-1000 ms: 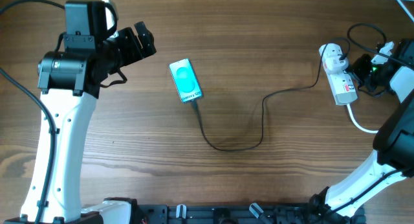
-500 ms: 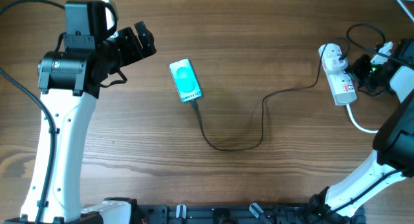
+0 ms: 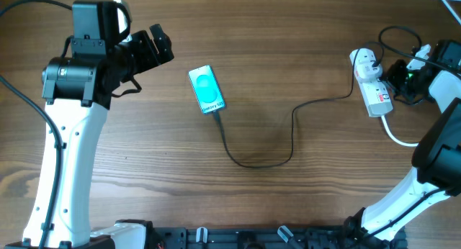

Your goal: Plug charger to phone and switch on socket

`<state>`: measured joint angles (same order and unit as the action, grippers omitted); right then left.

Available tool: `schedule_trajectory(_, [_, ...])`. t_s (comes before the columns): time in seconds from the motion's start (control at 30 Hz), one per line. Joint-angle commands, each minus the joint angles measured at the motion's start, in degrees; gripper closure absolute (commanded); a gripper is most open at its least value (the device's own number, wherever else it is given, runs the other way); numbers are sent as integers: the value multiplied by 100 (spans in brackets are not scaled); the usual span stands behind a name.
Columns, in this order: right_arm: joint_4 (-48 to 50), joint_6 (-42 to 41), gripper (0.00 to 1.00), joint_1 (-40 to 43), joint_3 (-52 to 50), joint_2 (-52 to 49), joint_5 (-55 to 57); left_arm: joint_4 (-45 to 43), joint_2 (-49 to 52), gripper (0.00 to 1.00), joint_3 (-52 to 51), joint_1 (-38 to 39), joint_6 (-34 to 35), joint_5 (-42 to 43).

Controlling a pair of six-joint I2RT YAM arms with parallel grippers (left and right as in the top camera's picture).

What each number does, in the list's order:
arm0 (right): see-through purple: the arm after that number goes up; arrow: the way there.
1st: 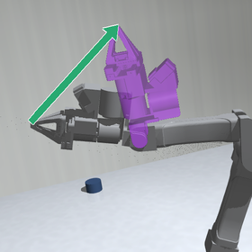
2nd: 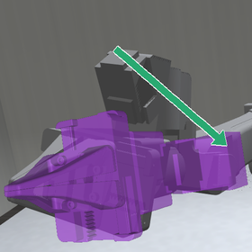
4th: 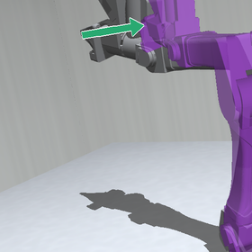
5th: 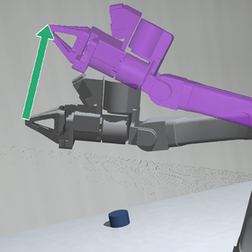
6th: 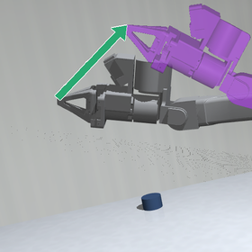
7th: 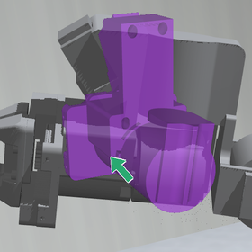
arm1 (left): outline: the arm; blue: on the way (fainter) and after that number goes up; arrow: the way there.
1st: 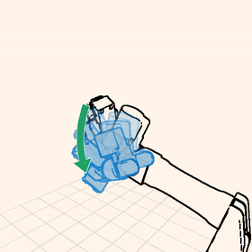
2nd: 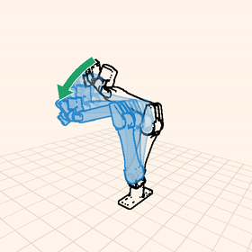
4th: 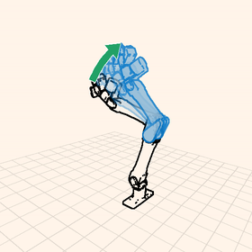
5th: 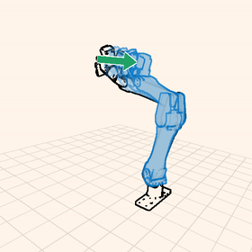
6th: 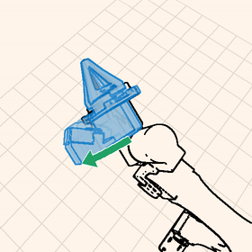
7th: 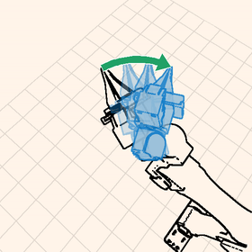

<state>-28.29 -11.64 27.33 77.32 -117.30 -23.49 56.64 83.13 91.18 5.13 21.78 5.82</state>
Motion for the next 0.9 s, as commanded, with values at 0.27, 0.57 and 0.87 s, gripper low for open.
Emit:
schedule_trajectory(0.27, [28, 269, 96, -114, -20, 50, 76, 2, -52, 0, 0, -20, -31, -35])
schedule_trajectory(0.57, [2, 634, 96, -114, -20, 50, -356, 2, -52, 0, 2, -20, -31, -37])
schedule_trajectory(0.87, [-151, 660, 96, -114, -20, 50, -302, 2, -52, 0, 2, -20, -31, -35])
